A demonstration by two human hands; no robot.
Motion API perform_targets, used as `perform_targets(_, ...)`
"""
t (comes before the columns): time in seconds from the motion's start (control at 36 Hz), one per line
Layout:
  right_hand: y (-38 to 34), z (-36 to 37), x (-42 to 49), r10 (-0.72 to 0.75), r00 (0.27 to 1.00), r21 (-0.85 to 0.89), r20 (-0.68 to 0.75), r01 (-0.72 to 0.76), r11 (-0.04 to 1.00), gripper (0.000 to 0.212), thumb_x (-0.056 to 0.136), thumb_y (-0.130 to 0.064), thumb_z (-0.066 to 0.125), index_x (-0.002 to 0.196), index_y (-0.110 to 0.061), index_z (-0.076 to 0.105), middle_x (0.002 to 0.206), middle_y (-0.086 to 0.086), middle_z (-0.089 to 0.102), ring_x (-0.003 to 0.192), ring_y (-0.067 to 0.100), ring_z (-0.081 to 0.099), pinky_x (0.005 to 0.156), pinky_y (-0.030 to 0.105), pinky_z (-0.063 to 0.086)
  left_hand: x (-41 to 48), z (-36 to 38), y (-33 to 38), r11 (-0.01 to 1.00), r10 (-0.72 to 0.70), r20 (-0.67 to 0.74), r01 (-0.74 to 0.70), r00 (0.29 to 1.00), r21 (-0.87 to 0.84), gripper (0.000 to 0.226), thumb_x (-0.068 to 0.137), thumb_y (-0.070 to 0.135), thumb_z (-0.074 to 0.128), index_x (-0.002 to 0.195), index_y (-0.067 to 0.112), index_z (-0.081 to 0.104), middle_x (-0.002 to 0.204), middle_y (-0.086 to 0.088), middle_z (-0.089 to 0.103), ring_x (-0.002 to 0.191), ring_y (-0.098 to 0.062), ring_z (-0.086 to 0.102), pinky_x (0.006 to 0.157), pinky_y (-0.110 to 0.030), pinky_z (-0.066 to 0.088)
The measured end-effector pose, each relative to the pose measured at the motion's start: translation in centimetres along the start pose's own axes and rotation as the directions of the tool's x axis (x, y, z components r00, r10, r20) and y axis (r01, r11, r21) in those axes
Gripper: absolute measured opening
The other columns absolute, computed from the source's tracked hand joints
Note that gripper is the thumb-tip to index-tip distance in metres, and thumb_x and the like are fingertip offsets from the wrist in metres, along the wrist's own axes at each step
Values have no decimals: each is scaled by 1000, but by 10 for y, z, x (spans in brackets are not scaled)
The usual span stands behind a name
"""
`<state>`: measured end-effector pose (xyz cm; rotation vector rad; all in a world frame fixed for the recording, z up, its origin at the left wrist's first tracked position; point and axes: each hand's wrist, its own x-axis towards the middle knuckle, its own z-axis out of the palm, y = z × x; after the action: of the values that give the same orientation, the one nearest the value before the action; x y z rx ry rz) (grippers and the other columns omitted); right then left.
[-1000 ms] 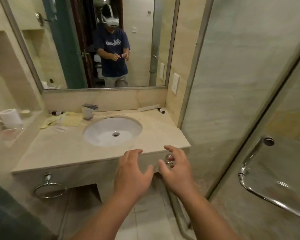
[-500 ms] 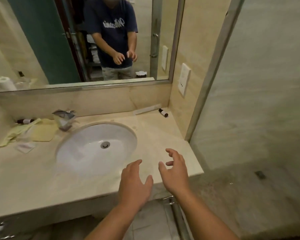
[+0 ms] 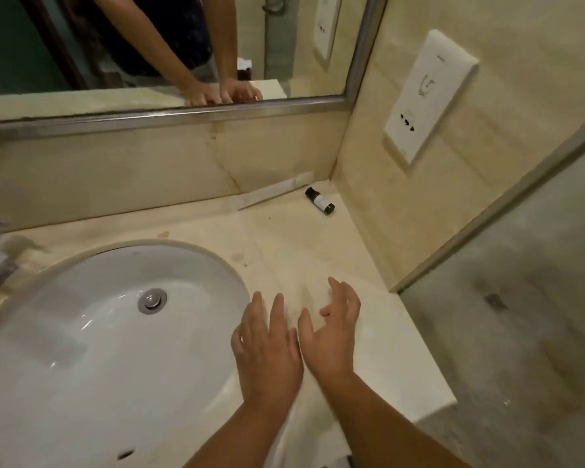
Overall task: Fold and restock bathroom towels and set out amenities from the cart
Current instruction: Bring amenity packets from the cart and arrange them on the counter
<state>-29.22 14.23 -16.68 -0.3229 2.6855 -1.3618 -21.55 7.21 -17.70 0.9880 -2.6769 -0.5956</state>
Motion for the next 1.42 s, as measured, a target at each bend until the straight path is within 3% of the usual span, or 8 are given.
perform_targets(0.22, -12, 34, 100, -53, 996, -75, -76, 47, 996, 77, 91, -35, 68, 151, -47, 21, 157, -12, 19, 126, 21, 54, 95, 40, 58, 114, 14, 4, 998, -49, -49, 48, 998, -32, 70, 98, 42, 57, 158, 26, 23, 167, -9, 21, 152, -28, 24, 120, -50, 26)
perform_targets(0.44, -18, 54, 170, -43, 988, -123, -148, 25, 992, 79, 93, -38, 64, 157, -41, 17, 160, -7, 19, 127, 20, 54, 90, 30, 51, 199, 20, -4, 999, -39, -134, 42, 990, 17, 80, 93, 42, 66, 157, 20, 24, 165, -16, 22, 151, -36, 25, 120, -51, 27)
perform_targets(0.58, -23, 60, 200, -18, 984, -132, -177, -6, 991, 76, 92, -37, 64, 156, -39, 23, 157, -8, 24, 121, 19, 59, 88, 38, 56, 244, 26, -1, 998, -39, -165, 45, 985, 36, 76, 90, 38, 69, 152, 17, 32, 160, -21, 30, 148, -41, 27, 119, -54, 28)
perform_targets(0.72, -22, 66, 220, 8, 985, -208, -172, -44, 977, 71, 94, -41, 62, 157, -34, 29, 153, -10, 30, 120, 16, 58, 86, 34, 55, 265, 33, 7, 994, -69, -200, 84, 977, 66, 73, 86, 40, 70, 145, 14, 37, 148, -19, 43, 139, -40, 37, 111, -55, 31)
perform_targets(0.86, -22, 72, 229, -27, 978, -251, -206, -26, 968, 59, 95, -37, 62, 149, -26, 44, 140, -6, 42, 109, 20, 63, 82, 41, 59, 283, 36, 9, 988, -100, -184, 119, 978, 96, 62, 85, 45, 66, 135, 15, 46, 137, -15, 51, 131, -35, 43, 107, -51, 32)
perform_targets(1.11, -19, 72, 236, -57, 974, -286, -218, -8, 958, 29, 104, -38, 50, 127, -22, 58, 112, -6, 46, 88, 20, 61, 73, 35, 54, 297, 38, 11, 989, -29, -106, 44, 994, 142, 29, 97, 44, 51, 112, 24, 67, 111, -3, 62, 106, -28, 51, 90, -44, 35)
perform_targets(1.25, -20, 71, 233, -39, 976, -239, -214, -13, 971, 34, 105, -43, 41, 127, -22, 56, 113, -6, 51, 93, 18, 59, 77, 36, 53, 289, 40, 6, 996, 23, -87, -15, 996, 92, 22, 102, 37, 51, 96, 21, 64, 90, 1, 58, 84, -22, 48, 73, -36, 33)
perform_targets(1.42, -24, 60, 210, 104, 980, -1, -168, -106, 994, 26, 108, -34, 42, 124, -20, 56, 114, -6, 58, 103, 15, 56, 90, 34, 48, 257, 28, -1, 998, 15, -41, -18, 999, -56, 25, 105, 34, 46, 84, 20, 48, 76, 4, 51, 65, -20, 45, 58, -35, 33)
